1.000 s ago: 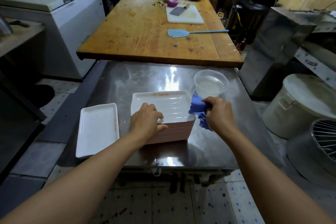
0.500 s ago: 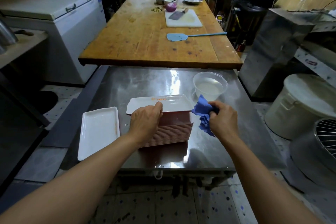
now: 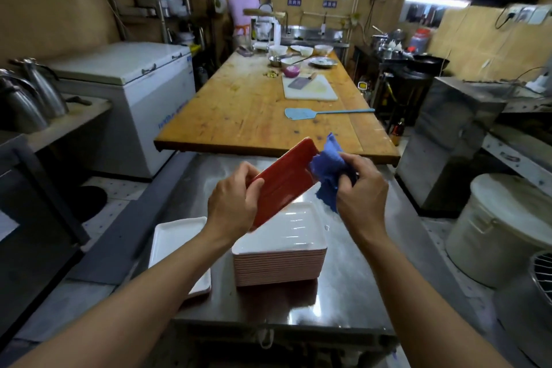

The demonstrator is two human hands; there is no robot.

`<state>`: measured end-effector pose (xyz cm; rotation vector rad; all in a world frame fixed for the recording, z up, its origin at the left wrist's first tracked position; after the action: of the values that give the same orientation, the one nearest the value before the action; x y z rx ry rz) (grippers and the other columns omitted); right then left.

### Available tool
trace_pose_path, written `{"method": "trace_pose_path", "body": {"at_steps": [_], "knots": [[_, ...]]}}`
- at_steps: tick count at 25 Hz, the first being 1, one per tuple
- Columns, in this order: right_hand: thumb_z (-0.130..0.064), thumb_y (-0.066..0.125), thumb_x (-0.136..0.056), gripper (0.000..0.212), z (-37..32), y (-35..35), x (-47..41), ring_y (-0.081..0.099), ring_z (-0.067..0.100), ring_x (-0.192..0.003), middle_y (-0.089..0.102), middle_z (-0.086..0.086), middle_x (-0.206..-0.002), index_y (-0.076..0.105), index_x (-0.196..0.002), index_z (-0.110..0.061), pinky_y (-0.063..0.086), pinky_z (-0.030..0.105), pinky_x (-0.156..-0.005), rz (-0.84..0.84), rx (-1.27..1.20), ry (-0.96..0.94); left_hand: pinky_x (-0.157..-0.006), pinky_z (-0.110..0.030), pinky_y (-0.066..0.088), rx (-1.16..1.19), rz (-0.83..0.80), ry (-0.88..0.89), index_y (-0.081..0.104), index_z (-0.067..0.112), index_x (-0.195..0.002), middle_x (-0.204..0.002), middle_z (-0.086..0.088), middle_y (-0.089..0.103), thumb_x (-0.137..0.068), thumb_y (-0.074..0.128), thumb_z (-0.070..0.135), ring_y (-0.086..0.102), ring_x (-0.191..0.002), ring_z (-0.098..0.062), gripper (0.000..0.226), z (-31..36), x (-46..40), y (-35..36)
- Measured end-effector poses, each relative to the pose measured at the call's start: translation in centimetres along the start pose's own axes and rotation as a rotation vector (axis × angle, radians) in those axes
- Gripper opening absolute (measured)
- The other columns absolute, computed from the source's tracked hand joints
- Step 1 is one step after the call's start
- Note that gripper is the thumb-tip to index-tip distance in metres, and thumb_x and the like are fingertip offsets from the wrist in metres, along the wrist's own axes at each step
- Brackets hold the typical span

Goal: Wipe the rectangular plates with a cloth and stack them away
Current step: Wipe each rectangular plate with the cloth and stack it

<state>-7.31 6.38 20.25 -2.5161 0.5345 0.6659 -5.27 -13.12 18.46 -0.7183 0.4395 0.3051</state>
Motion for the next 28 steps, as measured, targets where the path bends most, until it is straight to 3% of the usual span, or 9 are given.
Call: {"method": "trace_pose_path", "body": {"at_steps": [4, 8, 14, 20, 25, 26, 28], "knots": [[0.008, 0.056, -0.077, 0.038, -4.3, 2.0, -0.2, 0.055, 0.024, -0.103, 0.060, 0.008, -0.108, 0.065, -0.111, -0.007, 0.044, 0.032, -0.092, -0.042, -0.070, -0.217, -0.067, -0.033, 0.046, 0.124, 0.058, -0.092, 0.054, 0.016, -0.083, -0.072, 0.003, 0.061, -0.093, 0.053, 0.017, 0.058, -0.070, -0.017, 0.010, 1.0, 0.0, -2.5], [-0.010, 0.048, -0.079, 0.041, -6.9, 4.2, -0.2, 0.042, 0.029, -0.115, 0.047, 0.014, -0.128, 0.054, -0.120, -0.005, 0.035, 0.042, -0.099, -0.067, -0.007, -0.303, -0.060, -0.019, 0.040, 0.227, 0.082, -0.166, 0.056, 0.017, -0.082, -0.068, 0.009, 0.059, -0.092, 0.054, 0.016, 0.054, -0.063, -0.003, 0.010, 1.8, -0.1, -3.8], [-0.026, 0.037, -0.088, 0.044, -6.4, 4.4, -1.1, 0.052, 0.033, -0.106, 0.054, 0.016, -0.123, 0.053, -0.120, -0.002, 0.041, 0.045, -0.089, -0.111, 0.119, -0.513, -0.068, -0.040, 0.049, 0.522, 0.075, -0.325, 0.057, 0.016, -0.082, -0.071, -0.004, 0.063, -0.095, 0.050, 0.013, 0.058, -0.067, -0.019, 0.015, 2.1, 0.4, -4.4], [-0.019, 0.045, -0.090, 0.037, -2.1, 2.8, -0.7, 0.047, 0.027, -0.107, 0.049, 0.012, -0.118, 0.047, -0.124, -0.005, 0.041, 0.043, -0.091, -0.133, 0.021, -0.331, -0.073, -0.047, 0.055, 0.588, 0.054, -0.350, 0.057, 0.018, -0.084, -0.076, -0.006, 0.066, -0.096, 0.048, 0.016, 0.064, -0.074, -0.024, 0.016, 1.9, 1.1, -4.3], [-0.014, 0.047, -0.095, 0.038, -3.1, 2.7, -0.1, 0.038, 0.013, -0.114, 0.034, 0.015, -0.132, 0.035, -0.130, -0.005, 0.034, 0.022, -0.094, -0.108, -0.139, -0.074, -0.059, -0.029, 0.052, 0.619, 0.084, -0.362, 0.058, 0.020, -0.086, -0.068, 0.005, 0.067, -0.097, 0.047, 0.017, 0.066, -0.066, -0.012, 0.016, 2.2, 1.0, -3.5], [-0.015, 0.048, -0.095, 0.040, -3.3, 2.8, 0.1, 0.040, 0.014, -0.115, 0.033, 0.016, -0.135, 0.033, -0.131, -0.006, 0.034, 0.021, -0.094, -0.113, -0.150, -0.020, -0.057, -0.026, 0.052, 0.638, 0.093, -0.377, 0.059, 0.020, -0.086, -0.067, 0.006, 0.068, -0.097, 0.047, 0.016, 0.066, -0.065, -0.009, 0.016, 2.3, 1.0, -3.3], [-0.018, 0.049, -0.095, 0.043, -3.4, 3.1, 1.2, 0.045, 0.025, -0.120, 0.037, 0.016, -0.136, 0.029, -0.132, -0.009, 0.039, 0.036, -0.100, -0.159, -0.174, 0.057, -0.062, -0.032, 0.055, 0.739, 0.131, -0.431, 0.059, 0.018, -0.087, -0.072, 0.004, 0.069, -0.097, 0.046, 0.015, 0.067, -0.071, -0.015, 0.017, 2.6, 0.8, -2.9]]}}
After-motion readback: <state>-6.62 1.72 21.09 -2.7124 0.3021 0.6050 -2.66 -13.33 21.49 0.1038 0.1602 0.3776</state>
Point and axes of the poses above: each hand's wrist, its own x-axis away from the middle knuckle, its own y-axis out of the palm, z = x × y, the point moved 1 cm from there along -x, towards the middle knuckle
